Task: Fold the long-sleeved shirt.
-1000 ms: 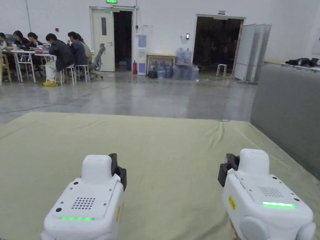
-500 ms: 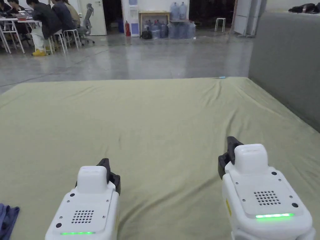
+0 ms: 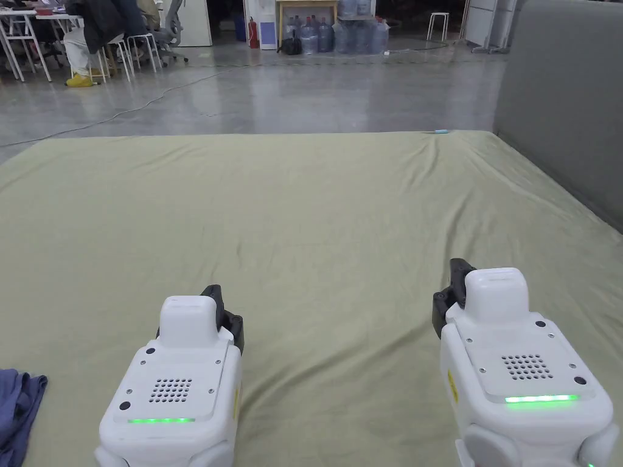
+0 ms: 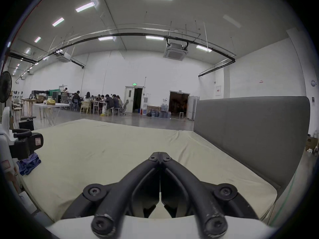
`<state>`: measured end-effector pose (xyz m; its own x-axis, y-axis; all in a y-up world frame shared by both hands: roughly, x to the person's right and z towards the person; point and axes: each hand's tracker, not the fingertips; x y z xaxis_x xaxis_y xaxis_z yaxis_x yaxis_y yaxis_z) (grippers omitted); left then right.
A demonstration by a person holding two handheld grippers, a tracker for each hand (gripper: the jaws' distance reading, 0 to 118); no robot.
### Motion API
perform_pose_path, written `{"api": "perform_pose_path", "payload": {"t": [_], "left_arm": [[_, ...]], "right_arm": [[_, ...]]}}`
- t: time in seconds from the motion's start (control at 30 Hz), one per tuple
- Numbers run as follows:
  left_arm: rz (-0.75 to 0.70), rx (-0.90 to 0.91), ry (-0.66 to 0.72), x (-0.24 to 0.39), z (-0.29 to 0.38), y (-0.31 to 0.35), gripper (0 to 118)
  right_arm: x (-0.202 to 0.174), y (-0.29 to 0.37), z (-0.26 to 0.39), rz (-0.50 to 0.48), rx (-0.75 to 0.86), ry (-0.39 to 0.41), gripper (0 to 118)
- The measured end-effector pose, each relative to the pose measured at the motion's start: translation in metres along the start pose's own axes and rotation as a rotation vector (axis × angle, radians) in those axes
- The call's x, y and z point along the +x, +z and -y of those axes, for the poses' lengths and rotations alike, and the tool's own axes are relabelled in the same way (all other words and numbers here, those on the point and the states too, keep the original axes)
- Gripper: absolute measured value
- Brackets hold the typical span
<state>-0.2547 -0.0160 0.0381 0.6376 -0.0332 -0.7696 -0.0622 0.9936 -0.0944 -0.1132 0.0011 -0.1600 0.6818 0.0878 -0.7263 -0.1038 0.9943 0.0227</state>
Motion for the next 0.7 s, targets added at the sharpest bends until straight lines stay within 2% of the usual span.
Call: {"api": "perform_pose_path", "payload": {"t": [0.07,0.1,0.13,0.17,0.2,0.23,0.27,0.3,0.4,0.43,0.5,0.6,0.7], "left_arm": [[0.022,-0.012,-0.007,-0.002,0.000,-0.002,4],[0.023,-0.013,-0.008,-0.002,0.000,-0.003,18],[0.020,-0.019,-0.010,0.000,0.000,-0.005,33],[0.017,-0.023,-0.009,0.000,0.000,-0.007,63],[0.017,-0.029,-0.003,0.000,0.000,-0.009,91],[0.019,-0.031,0.003,0.000,0.001,-0.010,113],[0.080,0.035,0.006,0.000,0.002,-0.005,117],[0.043,0.072,-0.001,-0.001,0.003,-0.004,117],[0.041,0.029,-0.017,-0.002,0.007,-0.009,117],[0.039,0.004,-0.033,-0.002,0.006,-0.011,117],[0.058,-0.021,-0.043,-0.002,0.007,-0.013,118],[0.070,0.085,-0.022,-0.004,0.016,-0.006,118],[0.052,0.109,-0.025,-0.005,0.015,-0.001,118]], "right_arm": [[0.002,-0.001,0.001,0.000,-0.003,-0.003,4],[0.002,-0.002,0.001,-0.003,-0.006,-0.005,20],[0.002,-0.005,0.001,-0.004,-0.014,-0.005,48],[0.002,-0.006,0.002,-0.004,-0.026,-0.003,86],[0.002,-0.008,0.004,0.006,-0.035,0.004,105],[0.002,-0.007,0.005,0.007,-0.034,0.006,113],[0.003,-0.006,0.007,0.011,-0.023,0.009,113],[0.004,-0.006,0.009,0.018,-0.020,0.012,114],[0.005,-0.012,0.011,0.029,-0.020,0.029,114],[0.007,-0.014,0.012,0.021,-0.020,0.014,113],[0.012,-0.017,0.015,-0.027,-0.032,-0.096,113],[0.016,-0.019,0.018,-0.036,-0.002,-0.211,113],[0.016,-0.019,0.014,-0.019,-0.026,-0.181,113]]}}
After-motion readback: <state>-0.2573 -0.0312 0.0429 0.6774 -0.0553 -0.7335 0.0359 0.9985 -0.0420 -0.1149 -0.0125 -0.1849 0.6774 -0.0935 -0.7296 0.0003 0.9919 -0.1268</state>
